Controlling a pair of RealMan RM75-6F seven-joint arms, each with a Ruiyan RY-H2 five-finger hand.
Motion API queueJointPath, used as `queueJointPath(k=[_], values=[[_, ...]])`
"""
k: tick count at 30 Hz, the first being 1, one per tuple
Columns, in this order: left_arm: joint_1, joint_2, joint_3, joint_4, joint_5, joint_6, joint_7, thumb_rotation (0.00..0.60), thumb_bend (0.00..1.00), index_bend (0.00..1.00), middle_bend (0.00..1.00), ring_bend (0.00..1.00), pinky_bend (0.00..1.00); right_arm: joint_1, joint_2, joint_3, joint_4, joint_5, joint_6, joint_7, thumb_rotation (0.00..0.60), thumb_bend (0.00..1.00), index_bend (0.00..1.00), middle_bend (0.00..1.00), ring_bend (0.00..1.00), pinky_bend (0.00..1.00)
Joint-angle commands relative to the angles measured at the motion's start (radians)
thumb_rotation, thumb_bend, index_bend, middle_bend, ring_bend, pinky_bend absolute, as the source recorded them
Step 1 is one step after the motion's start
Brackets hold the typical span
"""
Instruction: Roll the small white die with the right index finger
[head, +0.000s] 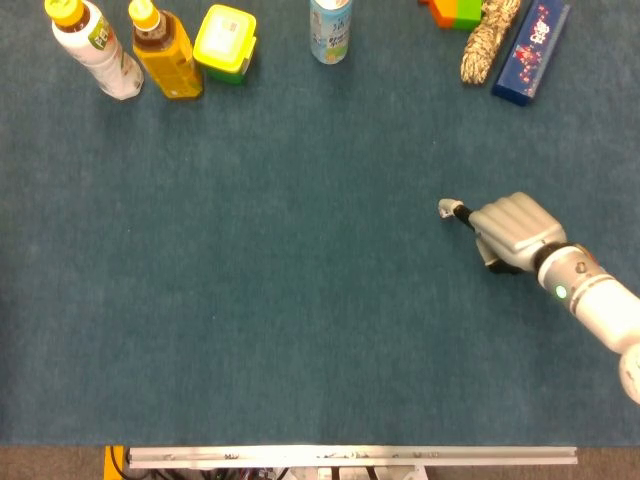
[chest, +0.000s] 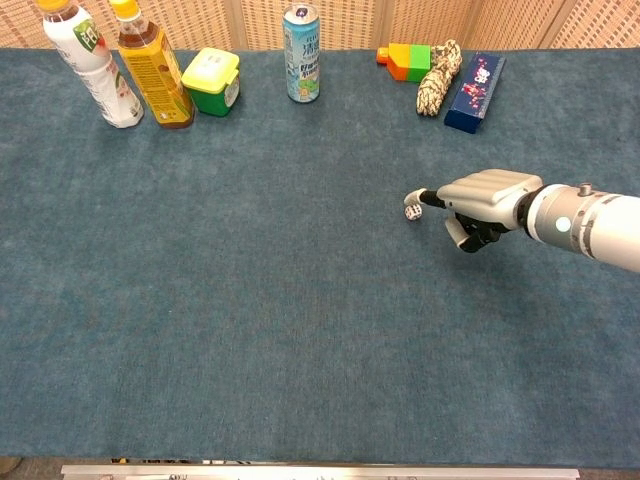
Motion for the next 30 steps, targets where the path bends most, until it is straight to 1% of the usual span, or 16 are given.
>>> queueJointPath(k=[1,4,6,12,16,18,19,20,22,23,24,25,26,29,30], values=[[0.0,-0.001,0.0,0.0,0.0,0.0,0.001,0.6,0.2,0.19,0.22,0.24,0.08,-0.018,0.021,-0.012,-0.028,-0.026,0.022,0.001,0.6,0.89,0.0,1.0,1.0,1.0],[-0.002,-0.001,-0.001,-0.001,0.002,0.0,0.001,0.6,0.2,0.19,0.22,0.24,0.08,-0.04,0.04,-0.012,-0.052,-0.066,0.061,0.006,0.6,0.89,0.0,1.0,1.0,1.0],[-0.002,0.0,-0.002,-0.002,0.003,0.002,0.0,0.6,0.2,0.19,0.22,0.24,0.08,-0.061,0.056,-0.009,-0.07,-0.103,0.107,0.005,0.6,0.89,0.0,1.0,1.0,1.0],[-0.002,0.002,-0.004,-0.002,-0.001,0.0,-0.001,0.6,0.2,0.19,0.22,0.24,0.08,-0.156,0.121,-0.015,-0.127,-0.212,0.282,0.002,0.6,0.86,0.0,1.0,1.0,1.0],[-0.003,0.001,-0.005,-0.001,-0.002,-0.001,-0.003,0.6,0.2,0.19,0.22,0.24,0.08,-0.244,0.152,-0.022,-0.128,-0.297,0.398,0.037,0.6,0.78,0.0,1.0,1.0,1.0],[-0.004,0.001,-0.006,-0.002,-0.001,-0.001,-0.005,0.6,0.2,0.19,0.22,0.24,0.08,-0.296,0.161,-0.022,-0.114,-0.346,0.461,0.072,0.6,0.73,0.0,0.97,1.0,1.0],[-0.004,0.001,-0.006,-0.002,0.0,0.0,-0.005,0.6,0.2,0.19,0.22,0.24,0.08,-0.32,0.162,-0.021,-0.104,-0.37,0.492,0.086,0.6,0.69,0.0,0.94,0.99,1.0],[-0.004,0.002,-0.005,-0.002,0.0,0.0,-0.006,0.6,0.2,0.19,0.22,0.24,0.08,-0.345,0.162,-0.021,-0.091,-0.397,0.525,0.1,0.6,0.66,0.0,0.9,0.96,1.0],[-0.004,0.002,-0.005,-0.004,0.001,0.0,-0.006,0.6,0.2,0.19,0.22,0.24,0.08,-0.401,0.159,-0.021,-0.056,-0.45,0.597,0.123,0.6,0.6,0.0,0.79,0.86,1.0],[-0.004,0.003,-0.006,-0.005,0.001,0.0,-0.005,0.6,0.2,0.19,0.22,0.24,0.08,-0.431,0.157,-0.022,-0.037,-0.474,0.63,0.133,0.6,0.57,0.0,0.73,0.78,0.98],[-0.004,0.004,-0.006,-0.006,0.001,0.001,-0.005,0.6,0.2,0.19,0.22,0.24,0.08,-0.451,0.157,-0.023,-0.024,-0.489,0.65,0.139,0.6,0.55,0.0,0.64,0.69,0.93],[-0.004,0.004,-0.006,-0.007,0.001,0.001,-0.005,0.6,0.2,0.19,0.22,0.24,0.08,-0.47,0.156,-0.024,-0.012,-0.501,0.669,0.143,0.6,0.54,0.0,0.59,0.64,0.88],[-0.005,0.004,-0.006,-0.008,0.001,0.001,-0.004,0.6,0.2,0.19,0.22,0.24,0.08,-0.494,0.154,-0.023,0.007,-0.516,0.692,0.144,0.6,0.52,0.0,0.52,0.56,0.81],[-0.006,0.003,-0.005,-0.009,0.003,0.0,0.0,0.6,0.2,0.19,0.22,0.24,0.08,-0.55,0.149,-0.023,0.04,-0.539,0.741,0.124,0.6,0.51,0.0,0.39,0.41,0.62],[-0.006,0.002,-0.005,-0.009,0.004,0.0,0.002,0.6,0.2,0.19,0.22,0.24,0.08,-0.565,0.149,-0.022,0.044,-0.547,0.754,0.124,0.6,0.51,0.0,0.37,0.37,0.58]])
